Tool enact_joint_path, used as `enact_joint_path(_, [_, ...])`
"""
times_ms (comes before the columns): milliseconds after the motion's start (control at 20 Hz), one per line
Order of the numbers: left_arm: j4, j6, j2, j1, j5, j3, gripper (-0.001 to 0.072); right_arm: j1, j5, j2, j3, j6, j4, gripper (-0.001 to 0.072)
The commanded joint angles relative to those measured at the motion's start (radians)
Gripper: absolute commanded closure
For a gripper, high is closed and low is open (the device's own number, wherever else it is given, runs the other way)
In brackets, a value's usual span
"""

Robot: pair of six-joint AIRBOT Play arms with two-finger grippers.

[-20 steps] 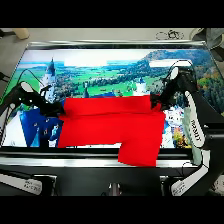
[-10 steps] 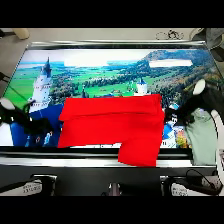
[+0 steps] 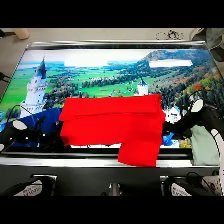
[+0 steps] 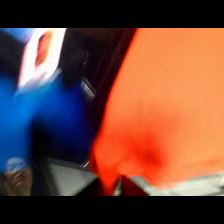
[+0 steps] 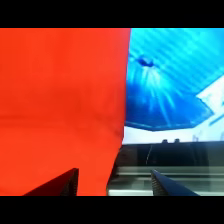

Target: Fold the shirts.

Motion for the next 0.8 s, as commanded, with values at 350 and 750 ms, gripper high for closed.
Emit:
enact_joint_path(350, [-0.013,-0.038,0.039,-0.023,0.057,-0.016,0.0681,0.001,-0.194,0.071,-0.382,-0.085,0.205,0.023])
enact_joint_path(750, [-0.023,0.047,0.167,-0.019,0.019,0.174,0.0685,0.0,-0.158,0.149,-0.135,-0.117,0.262,0.0692])
